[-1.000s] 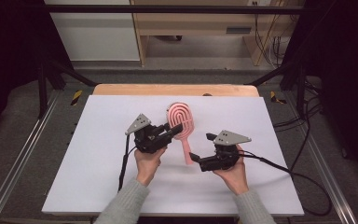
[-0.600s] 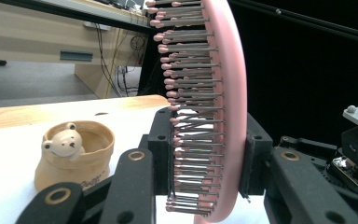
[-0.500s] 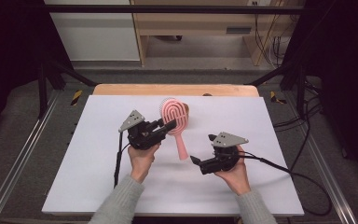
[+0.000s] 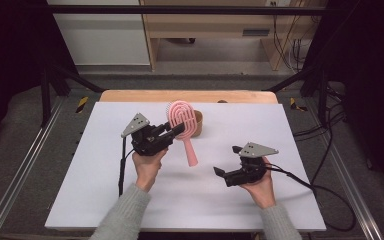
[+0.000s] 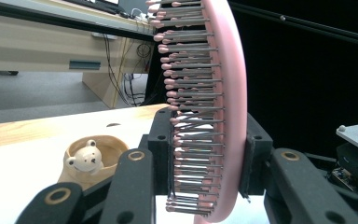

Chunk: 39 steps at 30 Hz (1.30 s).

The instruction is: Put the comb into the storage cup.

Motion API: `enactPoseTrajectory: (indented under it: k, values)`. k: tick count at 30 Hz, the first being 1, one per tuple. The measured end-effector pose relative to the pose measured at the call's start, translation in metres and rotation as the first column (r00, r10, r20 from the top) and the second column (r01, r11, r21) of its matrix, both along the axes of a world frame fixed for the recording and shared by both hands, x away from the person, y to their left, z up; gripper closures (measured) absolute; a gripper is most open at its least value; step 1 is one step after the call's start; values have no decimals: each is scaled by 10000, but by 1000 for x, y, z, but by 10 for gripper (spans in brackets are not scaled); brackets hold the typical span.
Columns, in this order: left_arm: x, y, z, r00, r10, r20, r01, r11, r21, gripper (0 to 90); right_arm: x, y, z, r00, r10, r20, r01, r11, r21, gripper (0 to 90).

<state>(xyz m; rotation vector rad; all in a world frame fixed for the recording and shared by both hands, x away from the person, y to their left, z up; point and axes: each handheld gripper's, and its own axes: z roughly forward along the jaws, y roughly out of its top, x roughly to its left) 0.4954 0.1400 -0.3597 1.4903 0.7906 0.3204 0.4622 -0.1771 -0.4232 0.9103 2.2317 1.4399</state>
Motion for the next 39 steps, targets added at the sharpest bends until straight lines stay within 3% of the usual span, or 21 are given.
enactPoseTrajectory:
  k: [5,16,28,39]
  values:
    - [3,1,4,10000,62,54,-63,10000,69,641,-1,-9,-3,9998,197,-2,-197,9998,-44,2]
    - [9,1,8,9997,184,141,-187,9995,245,640,-2,-28,-10,9999,-50,-157,53,9999,163,2]
    - [16,3,19,9993,295,251,-299,9994,156,640,-2,-49,-16,9995,-263,-175,271,9983,509,2]
    - [25,1,23,9987,427,266,-431,9989,159,640,-3,-58,-21,9986,-431,-299,448,9973,577,2]
